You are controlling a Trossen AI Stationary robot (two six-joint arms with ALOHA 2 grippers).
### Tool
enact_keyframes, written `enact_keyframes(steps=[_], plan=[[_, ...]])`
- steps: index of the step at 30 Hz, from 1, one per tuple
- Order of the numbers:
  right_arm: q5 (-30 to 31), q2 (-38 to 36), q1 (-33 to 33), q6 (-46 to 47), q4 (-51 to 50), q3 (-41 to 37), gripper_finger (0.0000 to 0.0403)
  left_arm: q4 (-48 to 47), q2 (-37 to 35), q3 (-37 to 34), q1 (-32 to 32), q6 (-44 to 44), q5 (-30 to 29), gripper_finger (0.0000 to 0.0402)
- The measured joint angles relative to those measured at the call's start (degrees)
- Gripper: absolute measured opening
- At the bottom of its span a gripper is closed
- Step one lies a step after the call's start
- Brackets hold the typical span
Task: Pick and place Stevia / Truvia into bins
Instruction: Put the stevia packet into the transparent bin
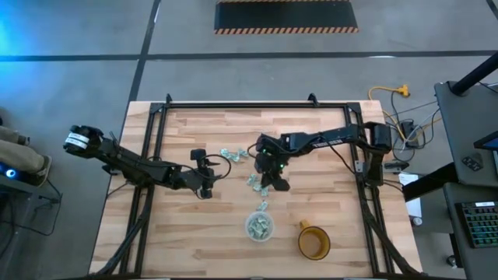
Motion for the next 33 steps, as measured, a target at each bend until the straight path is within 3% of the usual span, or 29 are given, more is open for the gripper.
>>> enact_keyframes(steps=[22,28,33], plan=[[0.3,-3.6,18.4,1.3,2.4,6.2,0.0029,4.4,0.0,0.1,0.0,0.0,0.1,0.0193],[9.3,-3.5,21.2,3.7,3.7,5.7,0.0029,5.5,0.0,0.1,0.0,0.0,0.8,0.0193],[10.7,-3.4,21.3,7.4,3.5,4.2,0.0029,5.9,0.0,0.1,0.0,0.0,1.1,0.0193]])
